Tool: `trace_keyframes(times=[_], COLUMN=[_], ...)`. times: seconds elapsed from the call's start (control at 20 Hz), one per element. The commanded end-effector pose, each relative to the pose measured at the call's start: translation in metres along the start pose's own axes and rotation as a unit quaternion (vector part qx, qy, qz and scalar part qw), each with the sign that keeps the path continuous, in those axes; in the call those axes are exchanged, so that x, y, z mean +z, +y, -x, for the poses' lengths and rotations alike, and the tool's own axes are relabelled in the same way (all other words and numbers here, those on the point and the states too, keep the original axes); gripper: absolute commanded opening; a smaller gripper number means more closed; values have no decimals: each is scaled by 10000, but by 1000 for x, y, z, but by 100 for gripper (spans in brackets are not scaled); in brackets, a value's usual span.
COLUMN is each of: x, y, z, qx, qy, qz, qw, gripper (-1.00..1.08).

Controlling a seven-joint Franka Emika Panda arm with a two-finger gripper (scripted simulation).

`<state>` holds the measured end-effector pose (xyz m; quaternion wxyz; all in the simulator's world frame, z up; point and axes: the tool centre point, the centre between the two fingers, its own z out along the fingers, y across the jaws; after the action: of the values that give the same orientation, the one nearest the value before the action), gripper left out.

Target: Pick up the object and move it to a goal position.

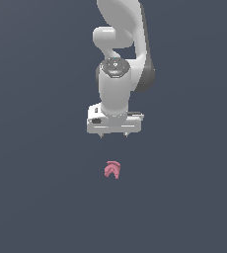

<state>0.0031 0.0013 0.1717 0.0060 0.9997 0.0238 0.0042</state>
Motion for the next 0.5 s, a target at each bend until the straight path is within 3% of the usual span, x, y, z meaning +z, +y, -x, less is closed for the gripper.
trace_keyframes(times=[0.0,0.45], x=[0,-4], y=[0,-22], z=[0,-4], qx=[0,-449], qy=[0,50], qz=[0,68], qw=[10000,9990], gripper=[100,100])
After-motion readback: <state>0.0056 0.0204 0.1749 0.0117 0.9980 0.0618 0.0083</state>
